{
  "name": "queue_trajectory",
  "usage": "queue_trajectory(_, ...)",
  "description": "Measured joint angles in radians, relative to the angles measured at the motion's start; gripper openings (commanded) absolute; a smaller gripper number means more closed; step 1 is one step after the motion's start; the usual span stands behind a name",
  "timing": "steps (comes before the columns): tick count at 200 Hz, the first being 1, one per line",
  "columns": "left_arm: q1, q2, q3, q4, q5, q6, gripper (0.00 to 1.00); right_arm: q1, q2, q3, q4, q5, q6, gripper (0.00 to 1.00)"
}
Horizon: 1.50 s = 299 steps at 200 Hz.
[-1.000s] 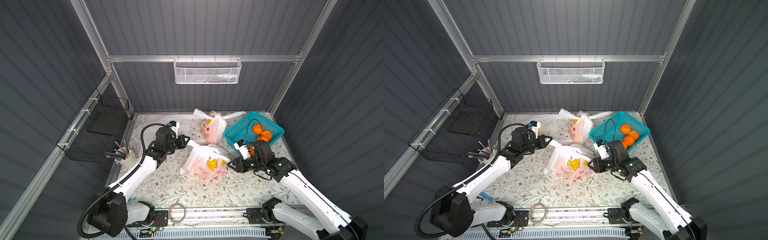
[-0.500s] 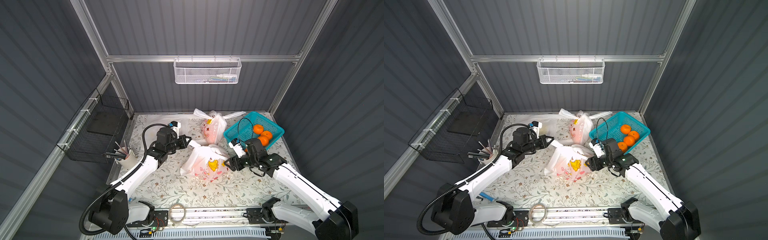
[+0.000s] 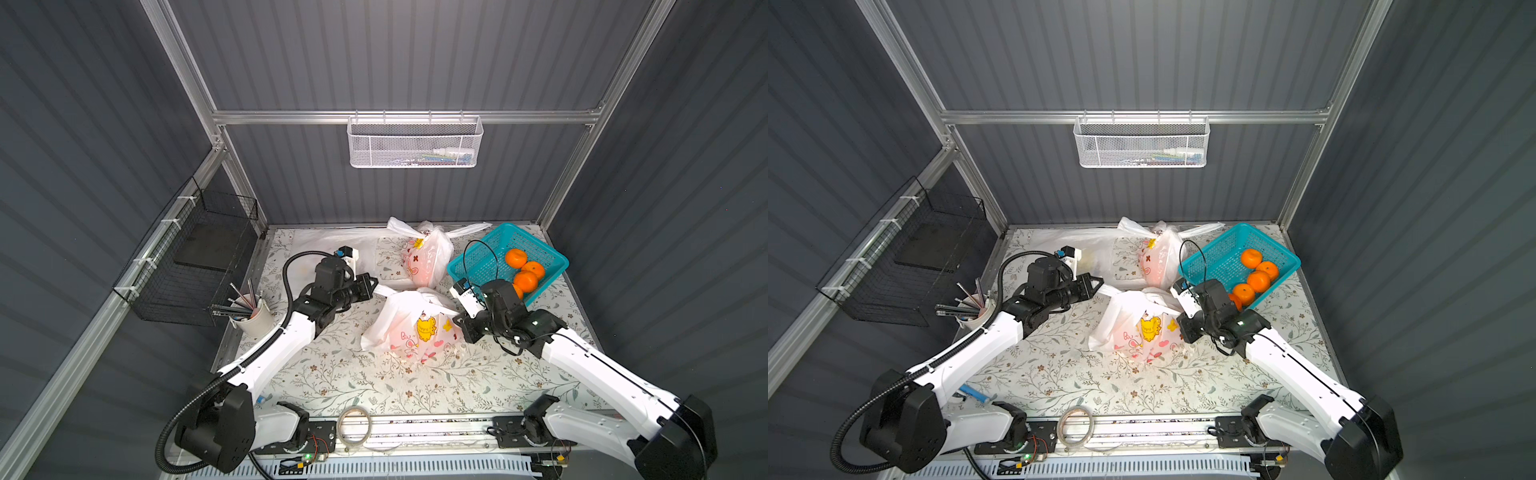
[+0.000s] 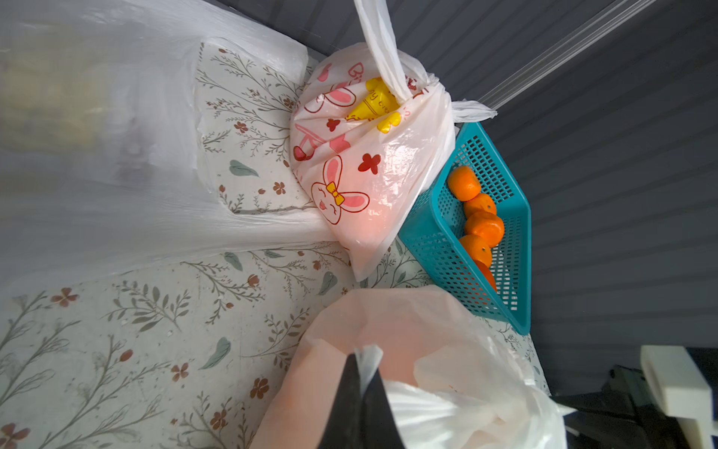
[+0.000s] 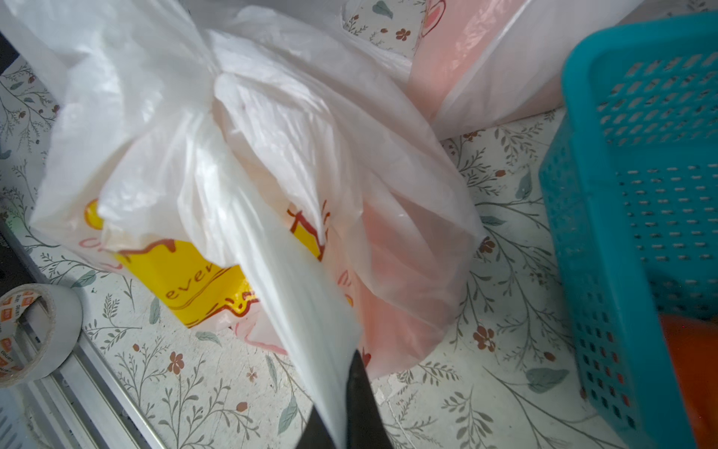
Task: Place the oranges into plastic bags & tie knots
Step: Tie the plastic bag at the center of the board.
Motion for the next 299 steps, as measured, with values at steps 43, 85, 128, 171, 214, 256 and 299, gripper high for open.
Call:
queue_trajectory(43, -0.016, -0.12, 0.0, -0.088, -0.098, 0.02, 0.0, 0.007, -0.001, 0.032, -0.052, 0.109, 0.111, 0.0)
queue_trajectory(85, -0.025, -0.167, -0.045, -0.115, -0.151, 0.018, 0.0, -0.039, 0.015, 0.059, -0.093, 0.154, 0.269, 0.0)
queue_trajectory(128, -0.029, -0.156, -0.069, -0.109, -0.154, 0.01, 0.0, -0.171, -0.007, 0.015, -0.082, 0.086, 0.337, 0.0)
queue_trajectory(171, -0.035, -0.02, 0.025, -0.09, -0.153, 0.017, 0.0, -0.292, 0.066, 0.057, -0.043, 0.024, 0.322, 0.0)
queue_trajectory(214, -0.035, 0.145, 0.195, -0.048, -0.164, 0.043, 0.0, -0.397, 0.237, 0.19, 0.033, -0.008, 0.279, 0.0)
queue_trajectory(256, -0.027, 0.287, 0.298, -0.026, -0.166, 0.066, 0.0, -0.449, 0.377, 0.27, 0.087, -0.033, 0.248, 0.0)
queue_trajectory(299, -0.006, 0.335, 0.319, 0.004, -0.122, 0.082, 0.0, -0.467, 0.373, 0.237, 0.122, -0.082, 0.232, 0.12)
